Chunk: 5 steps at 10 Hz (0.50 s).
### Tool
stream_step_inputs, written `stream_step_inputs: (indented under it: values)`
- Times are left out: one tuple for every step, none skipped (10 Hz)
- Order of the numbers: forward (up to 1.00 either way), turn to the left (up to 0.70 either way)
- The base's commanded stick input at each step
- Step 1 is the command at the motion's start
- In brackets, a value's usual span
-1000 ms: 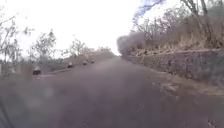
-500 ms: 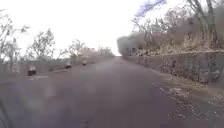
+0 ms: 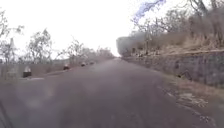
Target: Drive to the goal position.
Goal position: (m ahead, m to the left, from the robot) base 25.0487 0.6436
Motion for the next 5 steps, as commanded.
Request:
stream_step_inputs:
  values:
    - [0.70,0.00]
    - [0.70,0.00]
    - [0.70,0.00]
    - [0.70,0.00]
    - [0.70,0.00]
